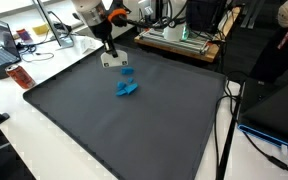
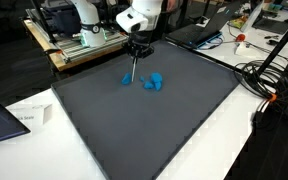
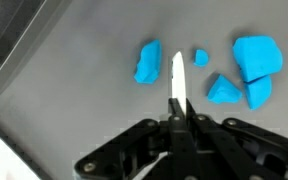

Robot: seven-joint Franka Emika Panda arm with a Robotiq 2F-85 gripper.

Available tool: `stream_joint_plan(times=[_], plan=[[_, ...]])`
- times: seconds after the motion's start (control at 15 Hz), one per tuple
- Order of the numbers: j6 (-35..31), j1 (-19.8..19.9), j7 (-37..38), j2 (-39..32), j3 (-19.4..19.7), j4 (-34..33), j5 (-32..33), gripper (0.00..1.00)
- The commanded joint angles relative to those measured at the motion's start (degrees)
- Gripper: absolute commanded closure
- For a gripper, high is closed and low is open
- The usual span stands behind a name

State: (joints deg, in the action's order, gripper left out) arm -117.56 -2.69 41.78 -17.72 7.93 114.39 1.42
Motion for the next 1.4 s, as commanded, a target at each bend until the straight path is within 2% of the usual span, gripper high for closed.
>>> stream_joint_plan(times=[0.0, 0.4, 0.93, 1.2, 1.33], plan=[[-0.67, -1.68, 4.04, 5.3, -0.18, 4.94, 6.74, 0.99], [-3.12, -3.14, 12.6, 7.95, -1.28, 8.86, 18.96, 0.99], [-5.84, -4.32, 29.52, 5.76, -2.2, 12.55, 36.84, 0.99], [-4.58, -3.99, 35.36, 3.88, -2.82, 12.93, 41.53, 0.99], [-3.07, -3.75, 35.31, 2.22, -3.31, 12.16, 39.99, 0.99]])
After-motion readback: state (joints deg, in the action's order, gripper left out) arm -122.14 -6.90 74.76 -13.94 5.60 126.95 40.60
